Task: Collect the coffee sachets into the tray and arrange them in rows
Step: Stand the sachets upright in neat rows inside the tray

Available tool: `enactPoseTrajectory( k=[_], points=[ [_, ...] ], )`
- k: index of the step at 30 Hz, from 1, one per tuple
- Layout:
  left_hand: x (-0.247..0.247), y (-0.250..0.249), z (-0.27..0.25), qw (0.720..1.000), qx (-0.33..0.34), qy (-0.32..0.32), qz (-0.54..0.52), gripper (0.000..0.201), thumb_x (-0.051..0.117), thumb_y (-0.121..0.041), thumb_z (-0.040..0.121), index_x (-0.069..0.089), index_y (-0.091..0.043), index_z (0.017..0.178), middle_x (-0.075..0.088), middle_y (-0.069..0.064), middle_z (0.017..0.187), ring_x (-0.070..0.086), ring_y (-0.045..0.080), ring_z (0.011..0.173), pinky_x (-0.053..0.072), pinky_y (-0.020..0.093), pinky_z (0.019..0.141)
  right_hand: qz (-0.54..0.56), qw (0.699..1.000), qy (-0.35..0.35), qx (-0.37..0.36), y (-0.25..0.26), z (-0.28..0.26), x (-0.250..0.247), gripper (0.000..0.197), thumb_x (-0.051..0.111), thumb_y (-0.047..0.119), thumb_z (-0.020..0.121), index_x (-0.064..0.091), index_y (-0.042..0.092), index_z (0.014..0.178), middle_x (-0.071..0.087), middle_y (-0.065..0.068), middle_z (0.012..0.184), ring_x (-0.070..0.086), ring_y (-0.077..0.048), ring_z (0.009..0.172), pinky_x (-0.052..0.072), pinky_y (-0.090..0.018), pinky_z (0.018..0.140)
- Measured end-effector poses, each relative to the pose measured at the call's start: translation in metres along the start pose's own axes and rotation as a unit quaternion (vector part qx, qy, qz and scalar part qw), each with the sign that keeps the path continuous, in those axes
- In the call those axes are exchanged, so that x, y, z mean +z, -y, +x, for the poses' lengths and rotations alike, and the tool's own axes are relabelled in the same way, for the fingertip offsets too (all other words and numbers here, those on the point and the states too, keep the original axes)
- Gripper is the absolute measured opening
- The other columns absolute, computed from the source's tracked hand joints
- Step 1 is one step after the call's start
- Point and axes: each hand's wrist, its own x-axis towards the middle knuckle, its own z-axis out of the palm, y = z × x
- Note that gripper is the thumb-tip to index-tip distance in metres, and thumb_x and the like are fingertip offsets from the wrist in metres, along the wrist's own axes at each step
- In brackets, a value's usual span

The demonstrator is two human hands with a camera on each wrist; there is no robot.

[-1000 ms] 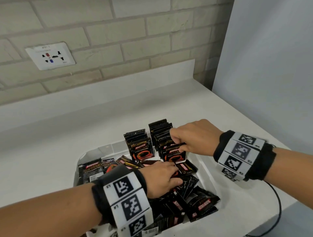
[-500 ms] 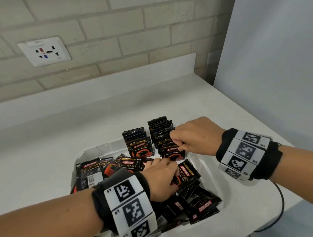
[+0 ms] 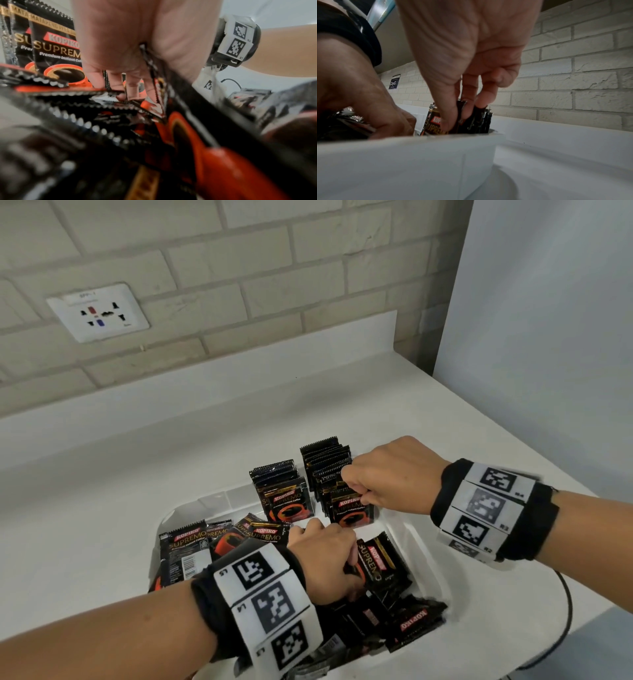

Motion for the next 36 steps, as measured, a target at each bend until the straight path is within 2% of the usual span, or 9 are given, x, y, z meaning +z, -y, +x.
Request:
enactPoseTrajectory(
  k=[4,7,11,15,19,22,25,31,36],
  points=[
    [0.0,0.0,-0.002,0.998,-0.014,0.024,-0.054,0.032,0.056,-0.035,0.088,0.039,-0.025,0.112,0.044,-0.009,0.098,0.031,0.016,0.104,0.024,0.032,0.096,0.003,1.0,0.004,0.0,-0.003,0.003,0.003,0.036,0.051,0.025,0.092,0.025,0.025,0.066,0.044,0.011,0.081,0.043,-0.015,0.07,0.019,-0.022,0.048],
    [0.002,0.0,-0.002,0.999,-0.015,0.031,-0.019,0.045,0.049,-0.034,0.091,0.034,-0.026,0.133,0.051,-0.006,0.127,0.032,0.019,0.122,0.021,0.033,0.103,0.004,1.0,0.01,0.0,-0.003,0.004,0.005,0.034,0.051,0.025,0.092,0.025,0.025,0.068,0.043,0.011,0.082,0.043,-0.015,0.071,0.019,-0.022,0.048],
    [-0.008,0.0,-0.004,0.997,0.018,0.081,0.001,0.036,0.048,-0.029,0.092,0.051,-0.019,0.126,0.056,0.003,0.124,0.042,0.023,0.121,0.025,0.04,0.106,0.005,1.0,0.017,-0.002,-0.003,0.003,0.006,0.028,0.049,0.022,0.091,0.029,0.025,0.071,0.045,0.01,0.083,0.044,-0.016,0.072,0.02,-0.022,0.048],
    [-0.019,0.001,-0.012,0.992,0.04,0.111,-0.045,0.038,0.045,-0.027,0.093,0.047,-0.022,0.131,0.056,0.0,0.125,0.05,0.018,0.116,0.03,0.038,0.107,0.019,1.0,0.023,-0.003,-0.004,0.003,0.006,0.027,0.05,0.023,0.09,0.031,0.025,0.071,0.046,0.011,0.084,0.045,-0.015,0.074,0.02,-0.021,0.049],
    [-0.016,-0.004,-0.023,0.988,0.03,0.14,-0.052,0.042,0.029,-0.042,0.097,0.036,-0.029,0.136,0.053,-0.001,0.107,0.042,0.023,0.116,0.022,0.037,0.109,0.029,0.999,0.022,-0.005,-0.005,0.001,0.006,0.021,0.05,0.023,0.091,0.035,0.025,0.076,0.048,0.011,0.085,0.047,-0.015,0.075,0.021,-0.02,0.05],
    [-0.011,-0.005,-0.028,0.983,0.013,0.174,-0.057,0.069,0.039,-0.071,0.082,0.024,-0.037,0.14,0.048,-0.003,0.128,0.03,0.023,0.122,0.029,0.039,0.104,0.029,0.999,0.024,-0.008,-0.004,0.001,0.005,0.017,0.05,0.023,0.091,0.037,0.025,0.081,0.054,0.009,0.091,0.048,-0.015,0.077,0.021,-0.02,0.05],
    [-0.008,-0.01,-0.027,0.987,0.026,0.151,-0.049,0.08,0.049,-0.074,0.074,0.025,-0.033,0.138,0.048,-0.006,0.131,0.032,0.021,0.122,0.033,0.037,0.101,0.028,0.999,0.019,-0.011,-0.002,0.002,0.004,0.015,0.049,0.022,0.091,0.037,0.025,0.081,0.058,0.008,0.097,0.049,-0.015,0.079,0.02,-0.019,0.05],
    [0.005,-0.013,-0.018,0.996,0.071,0.05,-0.025,0.041,0.045,-0.04,0.094,0.037,-0.02,0.128,0.059,0.0,0.121,0.053,0.019,0.111,0.024,0.037,0.107,0.036,0.999,0.01,-0.012,0.002,0.0,0.002,0.014,0.049,0.02,0.091,0.039,0.026,0.083,0.059,0.008,0.097,0.049,-0.015,0.078,0.02,-0.019,0.05],
    [0.01,-0.014,-0.016,0.995,0.099,-0.011,-0.005,0.04,0.052,-0.033,0.092,0.042,-0.014,0.126,0.06,0.004,0.118,0.057,0.023,0.107,0.039,0.035,0.099,0.044,0.999,0.012,-0.007,0.005,-0.002,0.001,0.017,0.051,0.025,0.091,0.036,0.025,0.083,0.054,0.009,0.088,0.047,-0.017,0.074,0.021,-0.02,0.05]
  ],
)
